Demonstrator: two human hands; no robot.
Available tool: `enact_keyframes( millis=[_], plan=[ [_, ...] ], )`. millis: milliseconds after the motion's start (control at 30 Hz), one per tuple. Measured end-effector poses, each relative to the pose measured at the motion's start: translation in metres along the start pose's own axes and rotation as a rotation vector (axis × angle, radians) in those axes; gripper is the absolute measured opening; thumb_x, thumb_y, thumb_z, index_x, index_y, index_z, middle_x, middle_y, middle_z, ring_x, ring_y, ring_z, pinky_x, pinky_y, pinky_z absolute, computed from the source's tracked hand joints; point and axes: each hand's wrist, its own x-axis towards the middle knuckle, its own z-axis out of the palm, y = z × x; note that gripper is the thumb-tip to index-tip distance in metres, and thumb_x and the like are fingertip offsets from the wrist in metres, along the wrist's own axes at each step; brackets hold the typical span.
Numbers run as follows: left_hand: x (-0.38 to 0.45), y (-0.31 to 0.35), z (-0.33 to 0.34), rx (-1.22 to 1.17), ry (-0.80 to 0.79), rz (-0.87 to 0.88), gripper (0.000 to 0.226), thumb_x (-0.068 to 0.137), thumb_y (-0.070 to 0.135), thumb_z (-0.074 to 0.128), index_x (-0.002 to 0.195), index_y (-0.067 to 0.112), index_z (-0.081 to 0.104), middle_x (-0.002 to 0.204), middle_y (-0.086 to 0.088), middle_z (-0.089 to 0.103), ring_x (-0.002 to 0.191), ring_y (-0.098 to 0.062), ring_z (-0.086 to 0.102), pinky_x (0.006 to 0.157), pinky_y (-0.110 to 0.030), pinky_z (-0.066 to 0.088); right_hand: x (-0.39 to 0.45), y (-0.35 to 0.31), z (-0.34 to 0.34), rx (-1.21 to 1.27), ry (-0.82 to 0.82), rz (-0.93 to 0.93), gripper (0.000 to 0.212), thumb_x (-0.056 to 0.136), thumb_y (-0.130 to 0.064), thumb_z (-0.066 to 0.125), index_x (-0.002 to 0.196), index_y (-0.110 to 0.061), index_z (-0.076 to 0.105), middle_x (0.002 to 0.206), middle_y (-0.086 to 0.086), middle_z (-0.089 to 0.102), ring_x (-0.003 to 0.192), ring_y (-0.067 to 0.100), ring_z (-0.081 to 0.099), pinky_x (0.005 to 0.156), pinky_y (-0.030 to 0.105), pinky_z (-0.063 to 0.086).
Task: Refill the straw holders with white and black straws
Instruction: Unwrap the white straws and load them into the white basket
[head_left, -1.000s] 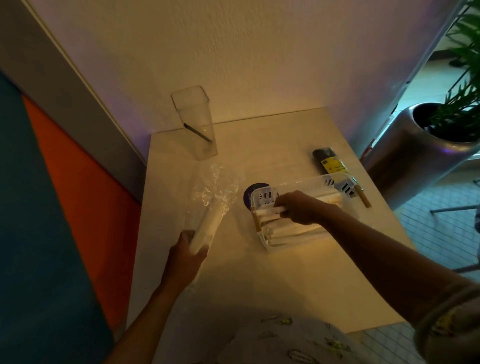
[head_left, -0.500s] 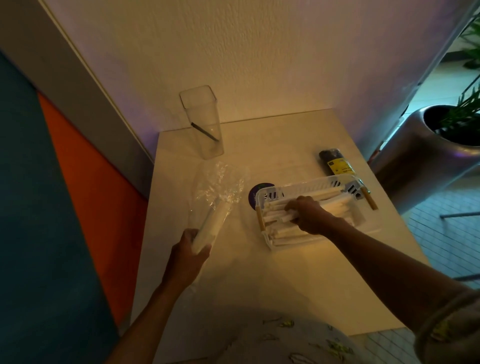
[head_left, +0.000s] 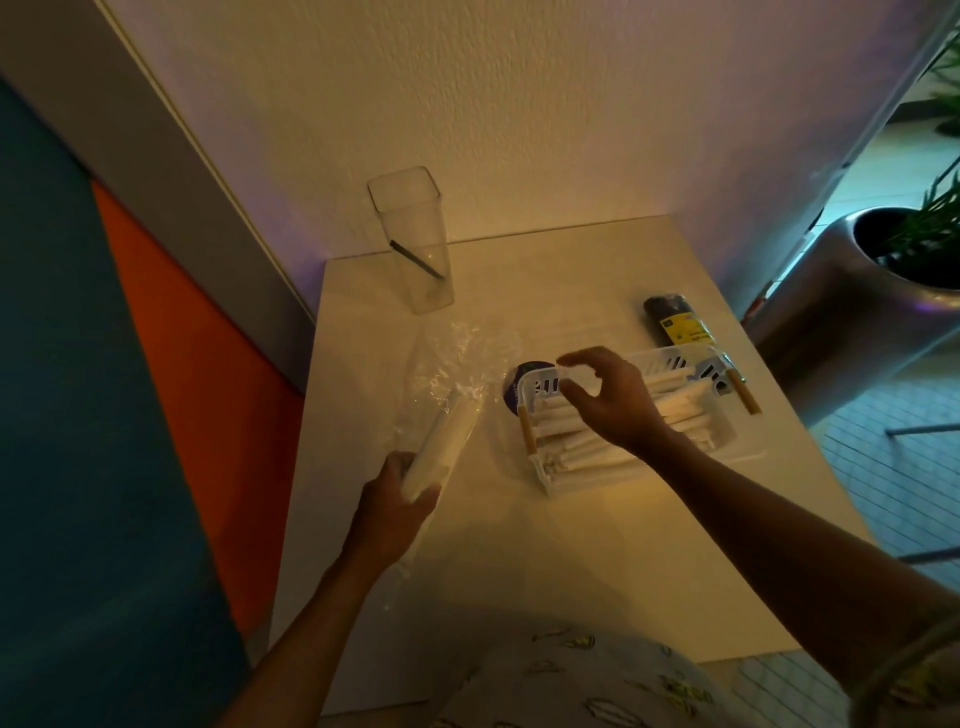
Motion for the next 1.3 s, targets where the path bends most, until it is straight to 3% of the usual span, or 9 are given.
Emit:
enact_keyframes(
  millis=[100,200,333,400,667,767,900,1067,1300],
  plan=[
    [0.001,0.0,0.001,-0.021,-0.026,0.014,0.051,0.086,0.029,0.07,0.13,0.019,0.045,0.11,0.001,0.059,0.09,-0.016,0.062,0.063,-0.017,0.049,0.011,-0.029,-0.001,0.128,0.059,-0.081,0.022,0.092,-0.016,0.065,0.114,-0.015,0.067,0.116,-0.002,0.068,0.105,0.006,0.061,0.086,0.024,0.051],
    [0.002,0.003,0.002,-0.064,-0.034,0.019,0.051,0.085,0.026,0.071,0.128,0.019,0.046,0.108,0.0,0.059,0.093,-0.017,0.062,0.066,-0.018,0.049,0.023,-0.054,0.0,0.15,-0.102,-0.162,0.028,0.095,-0.019,0.061,0.123,-0.018,0.063,0.122,-0.006,0.066,0.108,0.0,0.059,0.084,0.014,0.049],
    [0.003,0.01,0.001,-0.18,-0.039,-0.014,0.052,0.085,0.026,0.072,0.128,0.019,0.045,0.108,0.002,0.059,0.096,-0.015,0.062,0.072,-0.023,0.051,0.034,-0.067,0.001,-0.116,-0.461,-0.186,0.059,0.092,-0.039,0.064,0.146,-0.03,0.041,0.14,-0.007,0.053,0.127,0.014,0.046,0.107,0.037,0.036],
    [0.004,0.012,-0.001,-0.216,-0.076,-0.021,0.054,0.084,0.028,0.072,0.129,0.02,0.044,0.11,0.002,0.059,0.097,-0.014,0.062,0.074,-0.026,0.053,0.035,-0.067,0.004,-0.237,-0.514,-0.208,0.064,0.09,-0.04,0.066,0.147,-0.034,0.038,0.135,-0.008,0.055,0.125,0.016,0.039,0.104,0.04,0.032],
    [0.002,0.01,-0.002,-0.313,-0.193,-0.035,0.06,0.076,0.04,0.078,0.126,0.023,0.049,0.106,-0.001,0.072,0.1,-0.015,0.068,0.087,-0.037,0.055,0.037,-0.058,0.021,-0.283,-0.354,-0.277,0.013,0.093,-0.024,0.064,0.104,-0.026,0.071,0.097,-0.007,0.064,0.091,0.014,0.047,0.079,0.03,0.039],
    [-0.001,0.013,-0.001,-0.325,-0.193,-0.054,0.069,0.067,0.049,0.081,0.124,0.027,0.049,0.108,0.0,0.069,0.098,-0.014,0.068,0.08,-0.029,0.055,0.036,-0.059,0.018,-0.226,-0.337,-0.273,0.01,0.092,-0.021,0.066,0.1,-0.023,0.071,0.105,-0.007,0.065,0.096,0.013,0.048,0.079,0.027,0.038],
    [-0.004,0.018,-0.001,-0.291,-0.154,-0.053,0.061,0.076,0.035,0.078,0.124,0.028,0.043,0.108,0.004,0.06,0.094,-0.01,0.063,0.067,-0.018,0.051,0.035,-0.065,0.011,-0.142,-0.38,-0.294,0.01,0.09,-0.018,0.068,0.099,-0.02,0.071,0.112,-0.006,0.066,0.104,0.012,0.05,0.084,0.026,0.041],
    [-0.002,0.014,-0.005,-0.297,-0.126,-0.066,0.064,0.077,0.035,0.077,0.129,0.027,0.042,0.111,0.004,0.059,0.096,-0.01,0.061,0.068,-0.018,0.049,0.035,-0.069,0.0,-0.07,-0.427,-0.261,0.012,0.091,-0.018,0.067,0.102,-0.016,0.072,0.101,-0.007,0.068,0.089,0.003,0.059,0.078,0.015,0.047],
    [0.001,0.018,-0.006,-0.281,-0.115,-0.054,0.063,0.076,0.033,0.079,0.128,0.025,0.044,0.107,0.006,0.06,0.093,-0.008,0.061,0.065,-0.015,0.049,0.036,-0.08,-0.002,0.069,-0.491,-0.055,0.023,0.102,-0.03,0.049,0.104,-0.015,0.067,0.084,-0.002,0.072,0.074,0.01,0.07,0.078,0.035,0.059]
  ],
)
